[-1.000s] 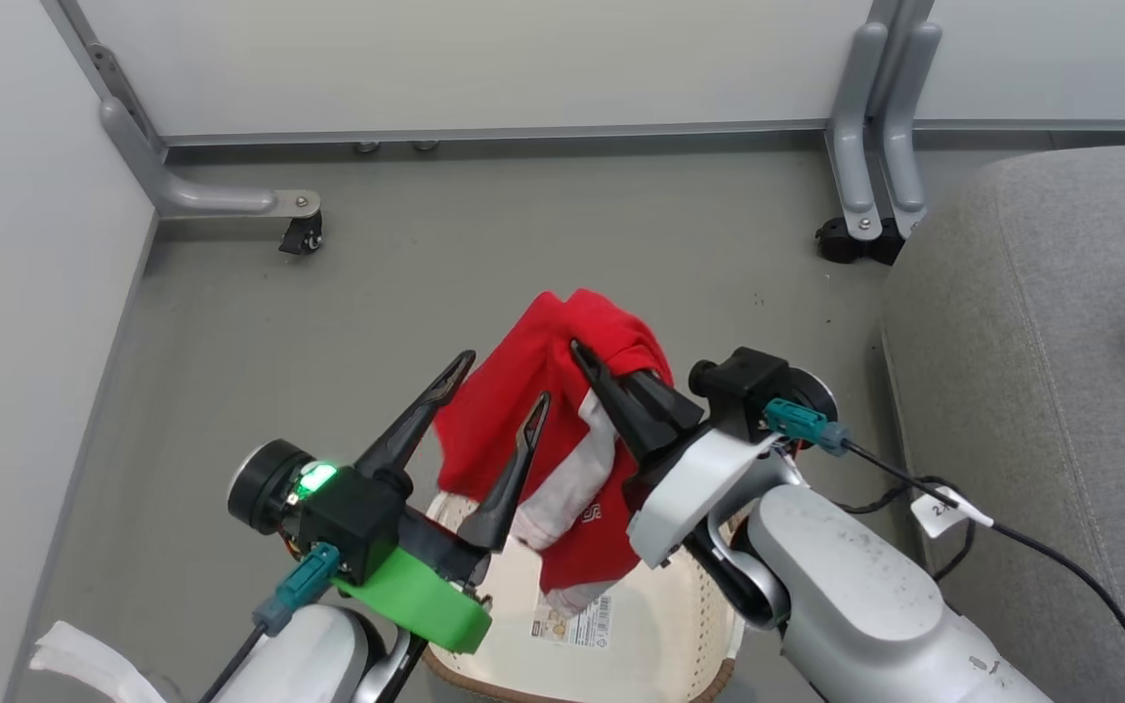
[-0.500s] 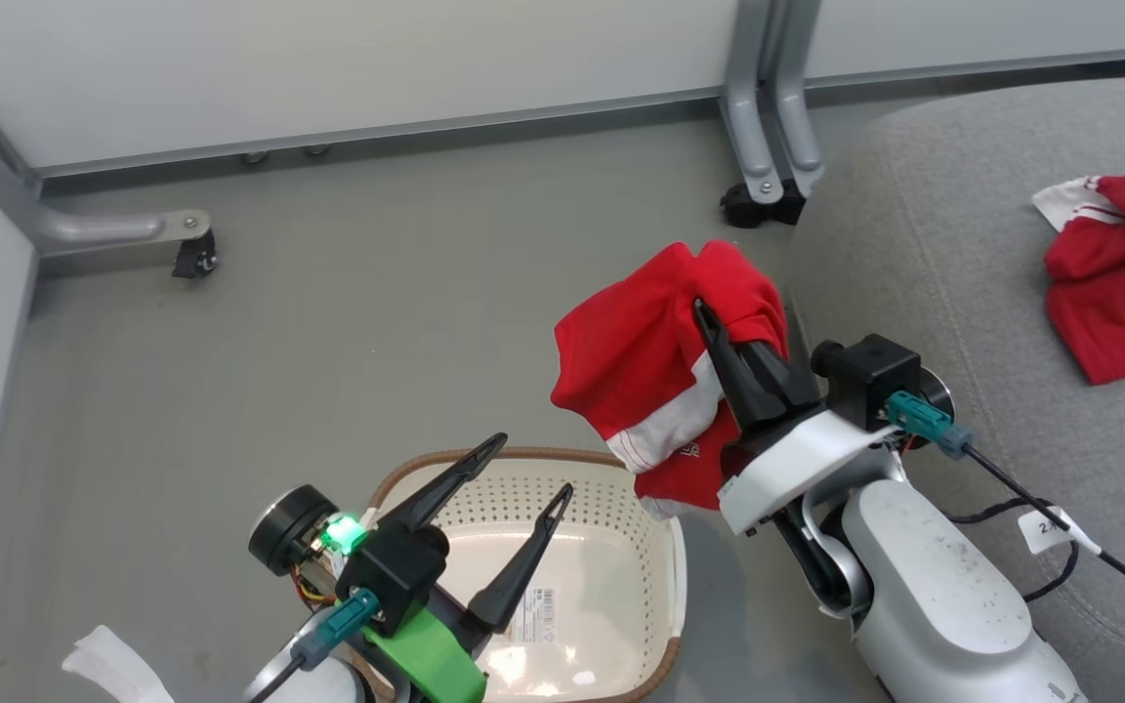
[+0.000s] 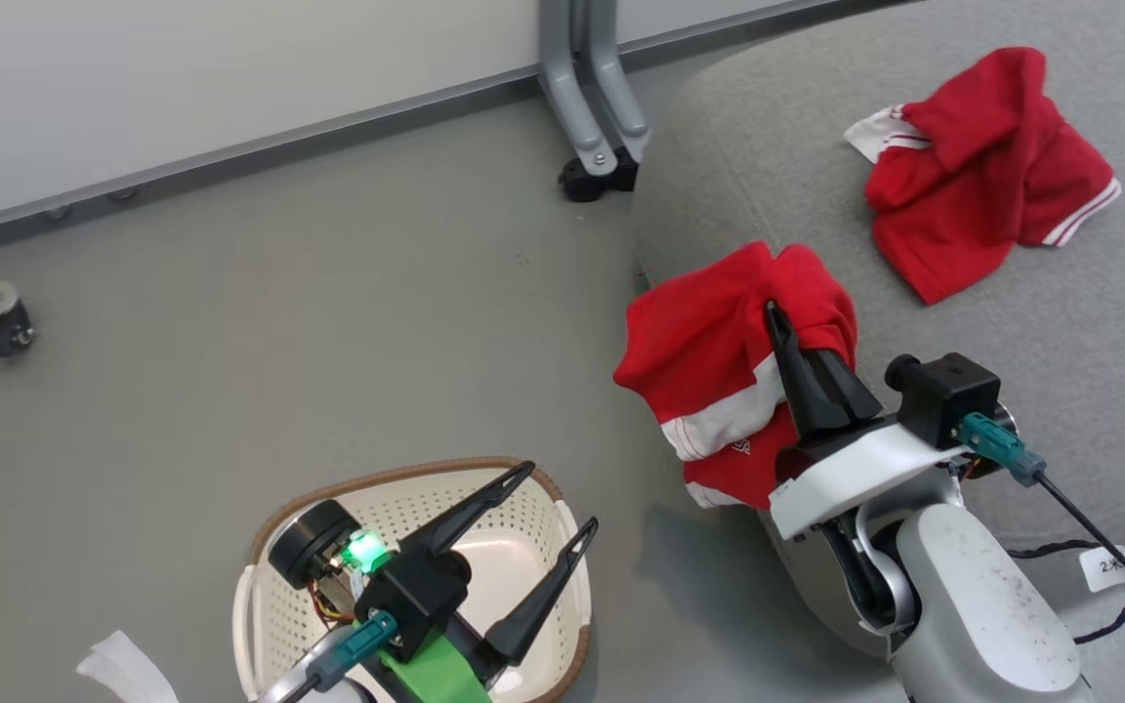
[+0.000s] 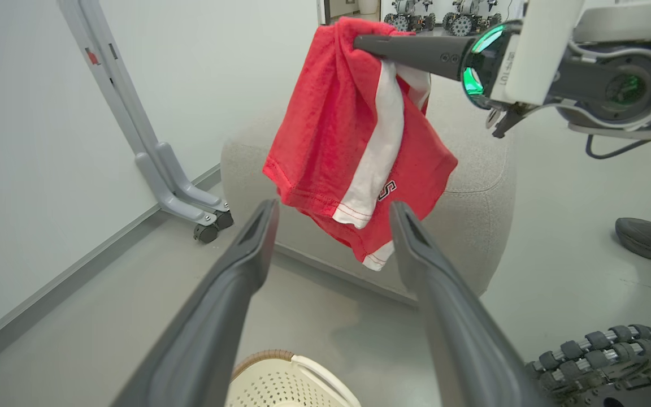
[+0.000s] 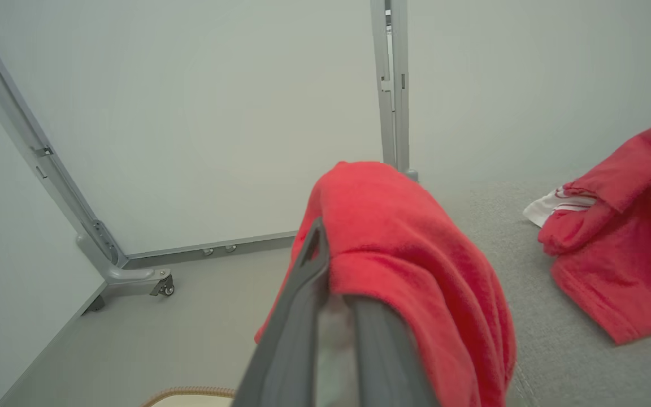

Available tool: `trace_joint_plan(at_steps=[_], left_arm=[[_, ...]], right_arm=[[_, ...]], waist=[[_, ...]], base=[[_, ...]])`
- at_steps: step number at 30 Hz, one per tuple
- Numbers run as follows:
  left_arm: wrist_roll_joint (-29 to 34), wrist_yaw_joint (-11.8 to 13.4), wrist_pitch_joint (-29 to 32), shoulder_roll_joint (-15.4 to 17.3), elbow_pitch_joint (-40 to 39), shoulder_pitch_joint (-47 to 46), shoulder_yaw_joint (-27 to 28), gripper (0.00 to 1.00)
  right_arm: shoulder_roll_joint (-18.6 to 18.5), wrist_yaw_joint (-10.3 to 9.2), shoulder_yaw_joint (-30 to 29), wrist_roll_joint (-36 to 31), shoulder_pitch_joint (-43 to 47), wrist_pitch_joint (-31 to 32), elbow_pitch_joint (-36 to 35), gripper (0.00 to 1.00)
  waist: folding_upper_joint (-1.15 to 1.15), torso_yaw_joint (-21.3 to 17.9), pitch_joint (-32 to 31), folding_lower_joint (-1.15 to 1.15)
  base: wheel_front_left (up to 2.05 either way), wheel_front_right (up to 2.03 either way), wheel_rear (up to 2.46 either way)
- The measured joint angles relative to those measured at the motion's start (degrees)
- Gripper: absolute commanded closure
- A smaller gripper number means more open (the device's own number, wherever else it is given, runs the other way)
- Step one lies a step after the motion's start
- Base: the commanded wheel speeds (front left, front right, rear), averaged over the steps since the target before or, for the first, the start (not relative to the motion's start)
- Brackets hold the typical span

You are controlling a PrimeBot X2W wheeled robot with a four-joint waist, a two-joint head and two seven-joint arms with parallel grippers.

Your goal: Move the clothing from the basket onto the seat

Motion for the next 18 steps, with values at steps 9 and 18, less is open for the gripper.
trace_joint_plan(at_steps=[9,18], left_arm=[[-0.87,0.15,1.01,0.60,-1.94,-0.10,-0.53,0.00],[-0.92,0.35,2.67,2.05,-5.21,-2.21,-0.11,0.00]], right_arm=[[0.56,0.01,-3.87,-0.36,1.66,0.55,-2.32,1.00],[0.97,0.00,-9.13,-0.07,-2.97,-0.54,-2.49,1.00]], waist=[[0.00,-6.50,1.60,0.00],[0.00,-8.64,5.85,0.00]], base=[[0.00,0.00,0.00],[0.00,0.00,0.00]])
